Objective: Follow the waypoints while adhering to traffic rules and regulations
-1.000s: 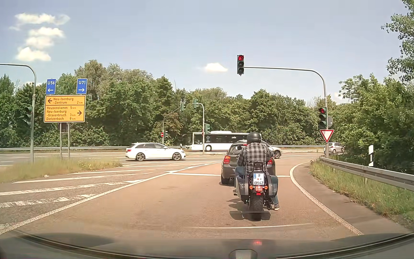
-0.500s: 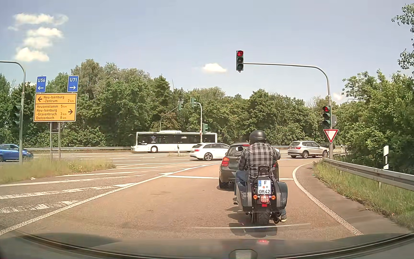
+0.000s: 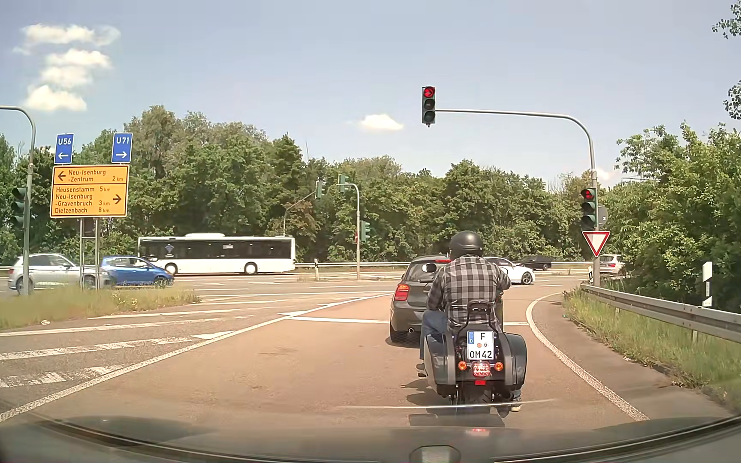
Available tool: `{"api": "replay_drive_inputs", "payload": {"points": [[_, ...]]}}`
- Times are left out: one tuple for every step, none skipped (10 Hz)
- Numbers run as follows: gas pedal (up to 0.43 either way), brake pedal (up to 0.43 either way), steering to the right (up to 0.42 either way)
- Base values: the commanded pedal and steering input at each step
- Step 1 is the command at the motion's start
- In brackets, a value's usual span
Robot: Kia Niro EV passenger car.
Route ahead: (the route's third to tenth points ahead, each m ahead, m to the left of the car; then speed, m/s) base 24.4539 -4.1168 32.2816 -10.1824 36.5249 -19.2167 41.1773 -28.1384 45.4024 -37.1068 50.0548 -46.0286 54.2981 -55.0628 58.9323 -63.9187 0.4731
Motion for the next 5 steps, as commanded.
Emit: {"api": "replay_drive_inputs", "payload": {"points": [[0.000, 0.262, 0.030], [0.000, 0.256, 0.030], [0.000, 0.256, 0.030], [0.000, 0.256, 0.030], [0.000, 0.256, 0.030]]}}
